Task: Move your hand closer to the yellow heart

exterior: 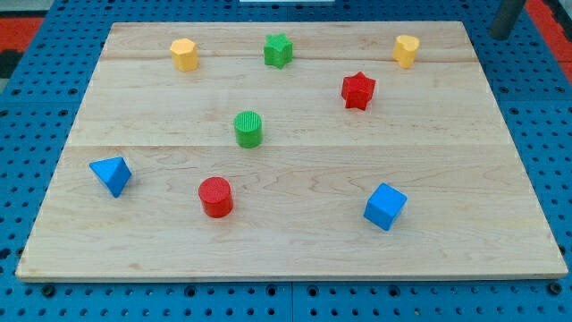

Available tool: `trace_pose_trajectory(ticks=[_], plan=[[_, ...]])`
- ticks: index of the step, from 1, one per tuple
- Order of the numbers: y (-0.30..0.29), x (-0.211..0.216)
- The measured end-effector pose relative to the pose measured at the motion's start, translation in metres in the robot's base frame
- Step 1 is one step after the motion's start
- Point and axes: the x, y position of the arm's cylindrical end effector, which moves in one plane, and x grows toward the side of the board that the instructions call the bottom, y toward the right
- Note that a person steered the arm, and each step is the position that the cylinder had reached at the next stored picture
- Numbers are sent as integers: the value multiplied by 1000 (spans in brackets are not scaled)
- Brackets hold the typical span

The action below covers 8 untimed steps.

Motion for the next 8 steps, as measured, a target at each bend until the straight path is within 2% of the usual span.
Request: trace_pose_trajectory(ticks=[1,4,8], plan=[[5,2],[-55,59],[-38,59]])
